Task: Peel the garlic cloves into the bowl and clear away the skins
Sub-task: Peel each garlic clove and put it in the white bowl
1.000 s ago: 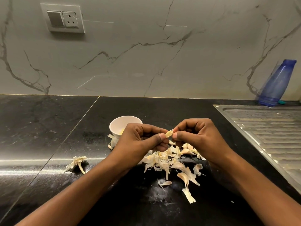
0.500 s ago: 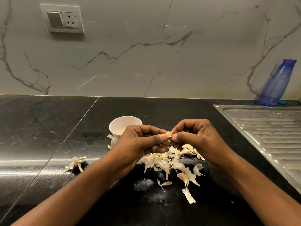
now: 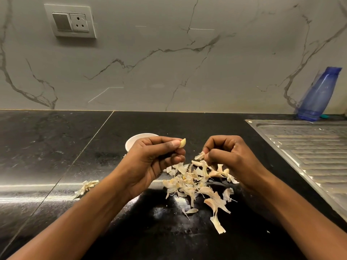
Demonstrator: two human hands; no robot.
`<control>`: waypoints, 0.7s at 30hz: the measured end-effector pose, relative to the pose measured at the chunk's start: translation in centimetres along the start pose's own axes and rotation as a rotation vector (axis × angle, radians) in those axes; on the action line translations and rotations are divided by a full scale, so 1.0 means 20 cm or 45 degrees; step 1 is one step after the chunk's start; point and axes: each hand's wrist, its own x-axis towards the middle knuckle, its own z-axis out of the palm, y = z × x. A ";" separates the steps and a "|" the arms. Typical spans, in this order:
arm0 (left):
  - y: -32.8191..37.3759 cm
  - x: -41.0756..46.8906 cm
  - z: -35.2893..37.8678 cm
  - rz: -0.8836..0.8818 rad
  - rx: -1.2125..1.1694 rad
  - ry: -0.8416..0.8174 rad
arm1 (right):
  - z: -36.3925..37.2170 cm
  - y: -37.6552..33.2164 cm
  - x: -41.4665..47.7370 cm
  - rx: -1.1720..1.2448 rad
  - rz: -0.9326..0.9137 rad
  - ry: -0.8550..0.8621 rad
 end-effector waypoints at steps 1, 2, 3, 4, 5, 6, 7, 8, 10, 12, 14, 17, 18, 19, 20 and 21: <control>0.00 0.00 0.00 0.002 -0.003 -0.006 | 0.00 0.00 0.00 -0.033 -0.005 -0.001; 0.00 0.00 0.00 0.004 0.001 -0.009 | 0.00 0.00 0.00 -0.068 -0.009 -0.010; 0.00 -0.01 0.01 0.012 0.012 -0.005 | 0.00 0.01 0.00 -0.106 -0.011 -0.019; 0.01 0.00 0.01 0.026 0.033 0.005 | 0.00 0.01 -0.01 -0.143 -0.009 -0.021; 0.01 0.00 0.00 0.049 0.061 0.021 | 0.00 0.01 -0.01 -0.177 -0.004 -0.016; 0.02 0.01 -0.02 0.080 0.095 0.038 | 0.00 0.01 0.00 -0.209 0.001 -0.005; 0.02 0.01 -0.03 0.116 0.140 0.058 | 0.00 0.01 0.00 -0.249 0.003 0.009; 0.03 0.02 -0.05 0.158 0.201 0.082 | 0.00 0.00 0.00 -0.291 0.002 0.023; 0.05 0.03 -0.08 0.246 0.347 0.141 | -0.01 0.00 -0.01 -0.357 0.010 0.027; 0.08 0.03 -0.11 0.330 0.506 0.215 | -0.01 -0.01 -0.02 -0.380 0.045 -0.022; 0.10 0.04 -0.16 0.453 0.796 0.334 | -0.02 -0.01 -0.03 -0.383 0.081 -0.096; 0.11 0.07 -0.24 0.594 1.238 0.534 | -0.03 -0.01 -0.02 -0.387 0.064 -0.115; 0.11 0.07 -0.26 0.603 1.296 0.571 | -0.03 -0.01 -0.02 -0.392 0.051 -0.105; 0.11 0.08 -0.27 0.598 1.327 0.593 | -0.04 0.00 -0.02 -0.395 0.040 -0.092; 0.12 0.08 -0.28 0.586 1.348 0.609 | -0.04 0.00 -0.02 -0.391 0.031 -0.082; 0.12 0.08 -0.29 0.567 1.368 0.625 | -0.05 0.01 -0.01 -0.386 0.023 -0.072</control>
